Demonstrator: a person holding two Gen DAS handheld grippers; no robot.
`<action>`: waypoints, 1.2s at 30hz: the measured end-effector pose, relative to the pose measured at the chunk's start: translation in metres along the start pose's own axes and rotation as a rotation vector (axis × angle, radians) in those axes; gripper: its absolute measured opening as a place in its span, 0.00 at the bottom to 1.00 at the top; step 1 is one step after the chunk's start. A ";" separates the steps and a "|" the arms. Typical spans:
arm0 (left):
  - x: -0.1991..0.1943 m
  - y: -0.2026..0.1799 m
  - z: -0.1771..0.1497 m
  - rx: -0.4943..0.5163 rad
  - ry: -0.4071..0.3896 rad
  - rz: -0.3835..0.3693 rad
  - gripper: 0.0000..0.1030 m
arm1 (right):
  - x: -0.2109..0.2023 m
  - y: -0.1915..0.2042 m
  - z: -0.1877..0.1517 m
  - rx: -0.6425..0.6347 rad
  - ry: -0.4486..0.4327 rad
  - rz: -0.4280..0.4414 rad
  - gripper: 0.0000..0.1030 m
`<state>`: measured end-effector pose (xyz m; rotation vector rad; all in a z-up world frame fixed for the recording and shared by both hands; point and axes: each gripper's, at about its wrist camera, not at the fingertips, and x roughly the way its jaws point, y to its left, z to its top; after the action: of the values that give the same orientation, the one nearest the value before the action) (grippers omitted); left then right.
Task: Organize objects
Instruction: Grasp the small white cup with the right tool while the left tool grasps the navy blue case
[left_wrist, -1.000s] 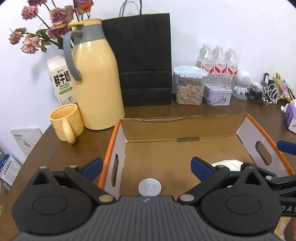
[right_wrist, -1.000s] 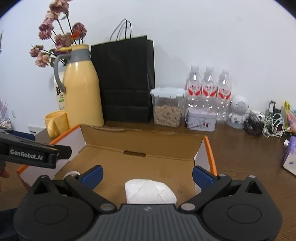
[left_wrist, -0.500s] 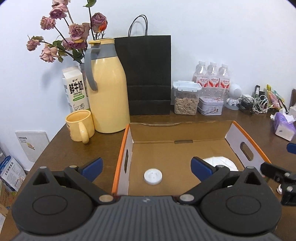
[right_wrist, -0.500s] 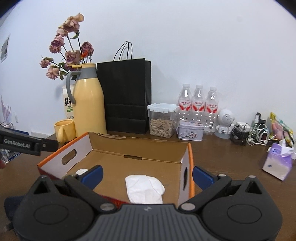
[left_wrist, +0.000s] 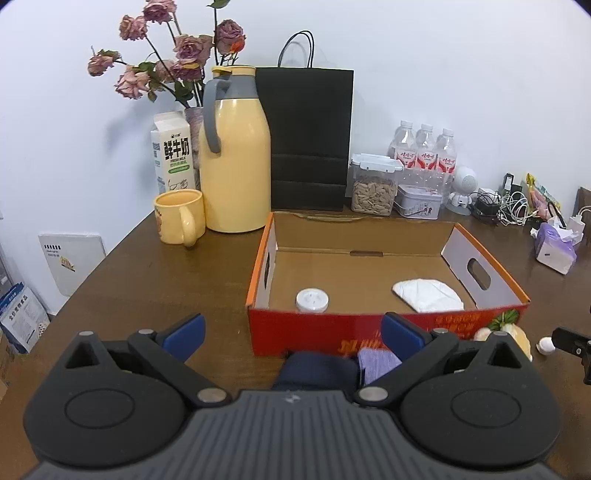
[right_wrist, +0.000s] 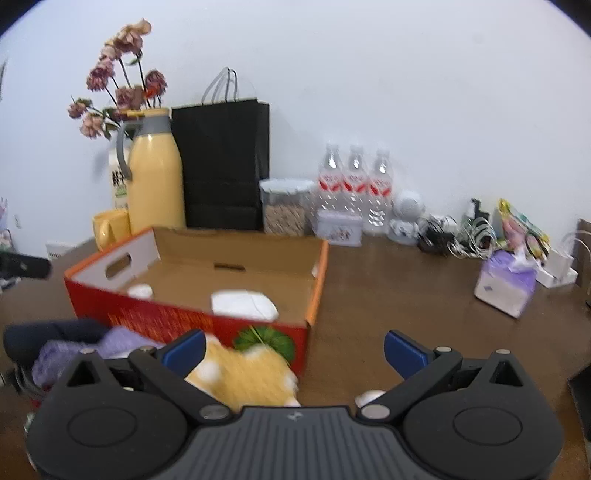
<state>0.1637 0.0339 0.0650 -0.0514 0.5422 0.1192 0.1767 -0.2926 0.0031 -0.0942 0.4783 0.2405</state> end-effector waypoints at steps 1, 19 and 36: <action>-0.003 0.002 -0.004 -0.002 -0.002 0.000 1.00 | -0.001 -0.003 -0.005 -0.001 0.010 -0.006 1.00; -0.024 0.018 -0.041 -0.023 0.012 0.009 1.00 | 0.048 -0.055 -0.047 0.035 0.172 -0.070 0.82; -0.016 0.017 -0.040 -0.034 0.026 0.023 1.00 | 0.067 -0.058 -0.043 0.078 0.128 -0.025 0.25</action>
<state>0.1269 0.0459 0.0388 -0.0802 0.5668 0.1507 0.2302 -0.3414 -0.0639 -0.0395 0.6126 0.1920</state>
